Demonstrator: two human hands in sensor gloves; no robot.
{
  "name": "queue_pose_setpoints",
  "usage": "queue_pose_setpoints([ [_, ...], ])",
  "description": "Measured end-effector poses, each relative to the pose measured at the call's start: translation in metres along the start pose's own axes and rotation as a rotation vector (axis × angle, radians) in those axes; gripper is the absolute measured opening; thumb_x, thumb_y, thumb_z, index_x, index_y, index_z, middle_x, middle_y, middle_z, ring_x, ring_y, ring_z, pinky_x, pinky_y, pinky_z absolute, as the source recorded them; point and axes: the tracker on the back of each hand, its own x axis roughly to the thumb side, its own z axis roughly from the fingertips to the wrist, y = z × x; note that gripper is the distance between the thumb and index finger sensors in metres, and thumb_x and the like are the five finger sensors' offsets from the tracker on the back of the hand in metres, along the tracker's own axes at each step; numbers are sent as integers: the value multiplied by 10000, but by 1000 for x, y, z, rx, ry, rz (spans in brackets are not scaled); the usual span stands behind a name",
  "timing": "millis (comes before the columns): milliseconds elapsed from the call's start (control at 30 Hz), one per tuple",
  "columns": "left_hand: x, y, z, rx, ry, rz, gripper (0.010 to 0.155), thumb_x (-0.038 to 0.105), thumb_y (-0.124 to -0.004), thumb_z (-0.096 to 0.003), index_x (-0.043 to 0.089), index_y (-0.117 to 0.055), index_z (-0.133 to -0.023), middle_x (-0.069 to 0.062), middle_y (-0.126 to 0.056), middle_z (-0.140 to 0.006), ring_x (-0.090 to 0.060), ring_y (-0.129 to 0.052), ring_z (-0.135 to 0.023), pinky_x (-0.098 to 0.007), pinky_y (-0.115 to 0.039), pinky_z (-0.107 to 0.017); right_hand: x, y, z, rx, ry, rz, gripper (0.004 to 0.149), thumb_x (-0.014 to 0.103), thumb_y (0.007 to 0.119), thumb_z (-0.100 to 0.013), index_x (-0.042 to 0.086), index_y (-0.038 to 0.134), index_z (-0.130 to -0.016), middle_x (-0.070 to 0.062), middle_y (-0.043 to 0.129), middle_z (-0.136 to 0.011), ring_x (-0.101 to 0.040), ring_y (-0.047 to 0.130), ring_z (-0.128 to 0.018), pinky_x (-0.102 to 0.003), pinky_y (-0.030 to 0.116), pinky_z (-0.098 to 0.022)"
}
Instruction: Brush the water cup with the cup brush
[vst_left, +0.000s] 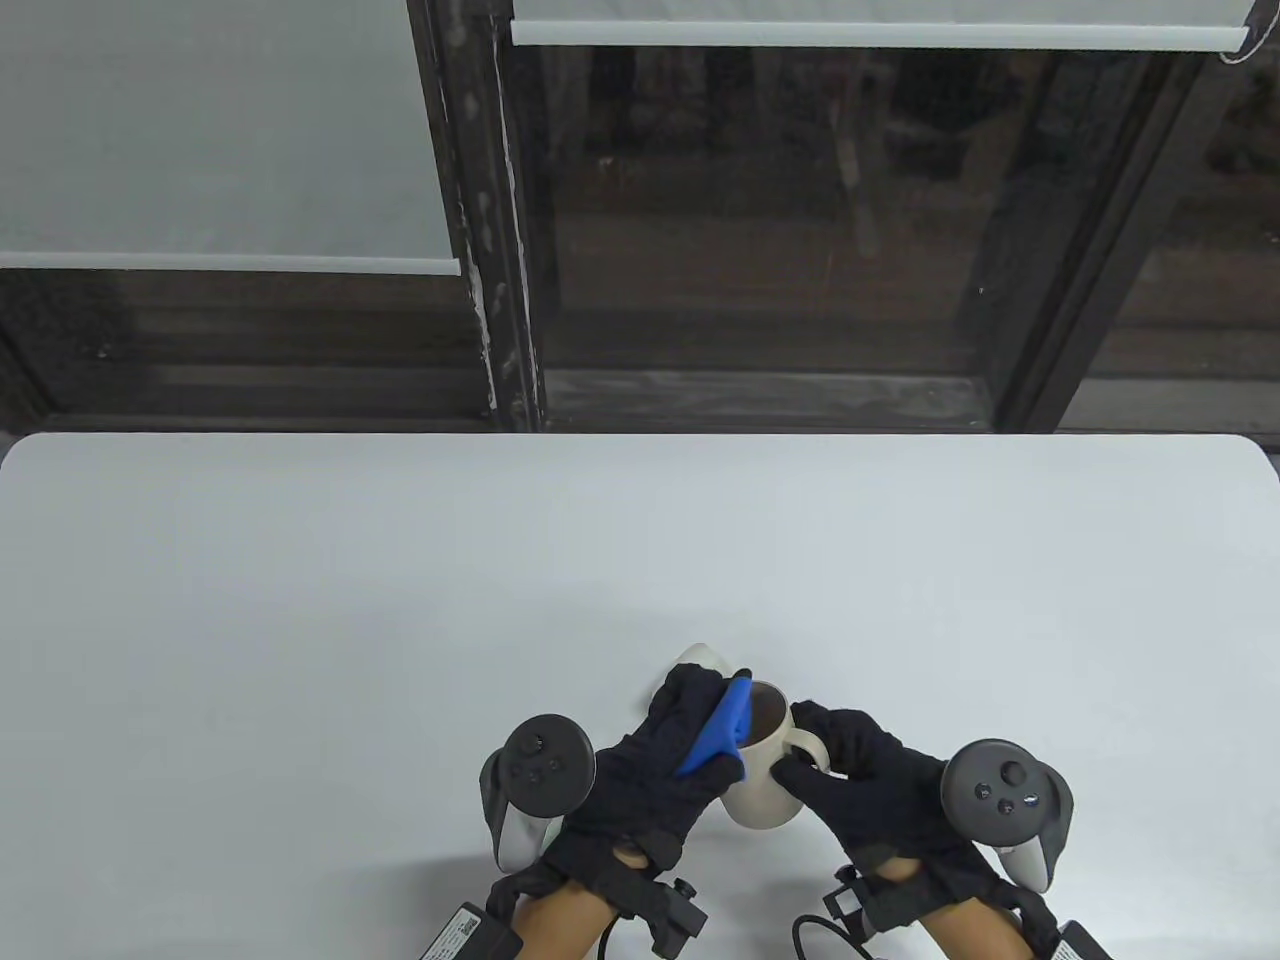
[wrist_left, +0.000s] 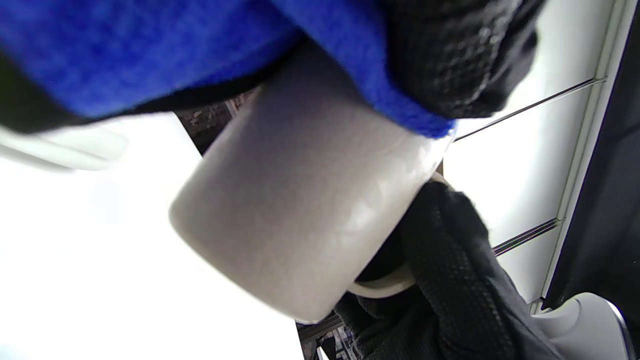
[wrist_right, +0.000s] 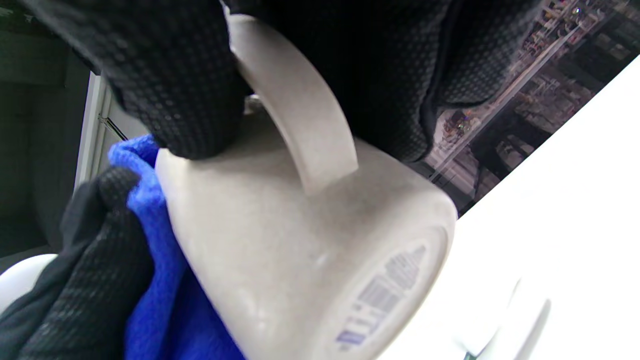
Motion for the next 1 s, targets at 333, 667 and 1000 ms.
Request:
queue_pose_setpoints([
  [333,-9,8,0,62,107,-77,642,456,-865,-450,286,-662,-1035,-115,-639,-1135,-329,-752,-1014,-510,-642,-761,-23,-14,-9,-72,36,94,456,507,901,-434,249,775,-790,-36,840,-854,-226,989,-760,-437,792,-582],
  [667,-16,12,-2,54,153,-14,649,510,-842,-449,282,-687,-1035,-88,-639,-1151,-368,-695,-1046,-571,-570,-771,-78,-50,-19,-224,204,306,451,508,880,-447,242,770,-794,-44,836,-857,-231,987,-759,-440,788,-578],
  [1000,-19,14,-4,33,177,2,653,522,-839,-447,273,-697,-1033,-96,-657,-1143,-371,-717,-1032,-574,-576,-766,-122,-49,-16,-223,372,388,448,514,875,-450,257,761,-798,-26,822,-876,-217,976,-789,-429,783,-603],
])
